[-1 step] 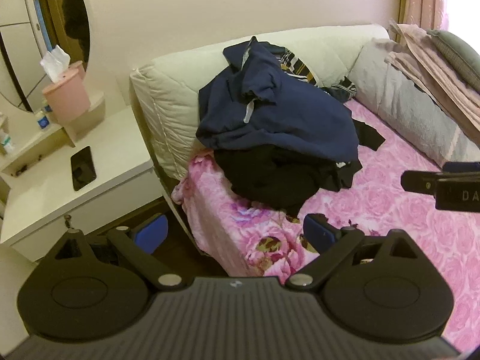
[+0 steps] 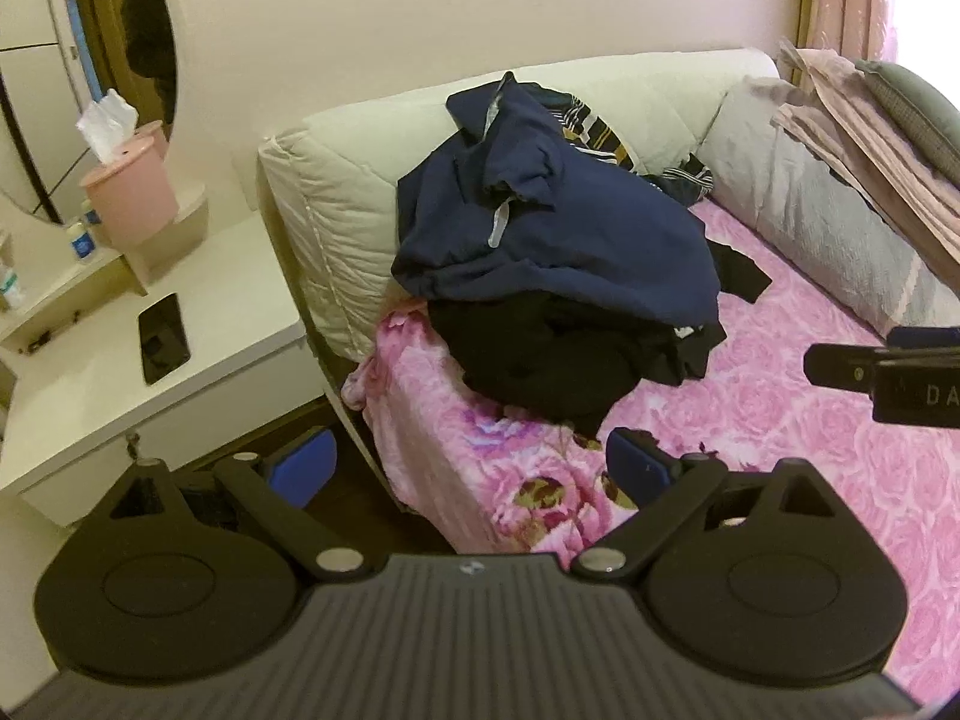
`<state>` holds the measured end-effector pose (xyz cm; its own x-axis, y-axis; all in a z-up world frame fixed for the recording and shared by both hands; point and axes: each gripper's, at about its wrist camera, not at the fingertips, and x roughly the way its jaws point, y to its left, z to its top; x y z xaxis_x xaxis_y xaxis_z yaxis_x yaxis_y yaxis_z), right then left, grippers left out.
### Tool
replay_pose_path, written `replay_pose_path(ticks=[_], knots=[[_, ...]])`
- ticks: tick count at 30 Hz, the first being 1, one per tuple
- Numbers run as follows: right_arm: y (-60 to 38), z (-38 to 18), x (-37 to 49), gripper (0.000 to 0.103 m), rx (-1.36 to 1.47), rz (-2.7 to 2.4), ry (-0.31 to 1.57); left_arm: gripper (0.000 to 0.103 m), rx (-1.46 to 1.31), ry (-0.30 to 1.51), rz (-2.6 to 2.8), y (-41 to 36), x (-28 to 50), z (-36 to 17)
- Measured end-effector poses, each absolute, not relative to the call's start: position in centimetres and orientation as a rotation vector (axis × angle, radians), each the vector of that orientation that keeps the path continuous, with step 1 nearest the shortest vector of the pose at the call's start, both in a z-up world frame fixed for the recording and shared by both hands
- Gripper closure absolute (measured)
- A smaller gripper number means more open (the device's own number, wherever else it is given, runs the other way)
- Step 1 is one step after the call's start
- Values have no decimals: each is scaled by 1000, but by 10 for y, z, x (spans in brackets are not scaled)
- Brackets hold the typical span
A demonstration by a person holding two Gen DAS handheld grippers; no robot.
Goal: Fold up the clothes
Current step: 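Move both grippers toward the navy garment on the clothes heap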
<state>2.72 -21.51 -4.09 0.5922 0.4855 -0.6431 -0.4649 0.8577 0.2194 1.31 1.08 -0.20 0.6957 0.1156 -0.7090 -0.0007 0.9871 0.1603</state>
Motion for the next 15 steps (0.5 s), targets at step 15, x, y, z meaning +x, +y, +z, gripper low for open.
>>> replay_pose_path(ticks=[15], knots=[[-115,-50,73,16,28,352,801,9,133,821,-155,93,111,-15]])
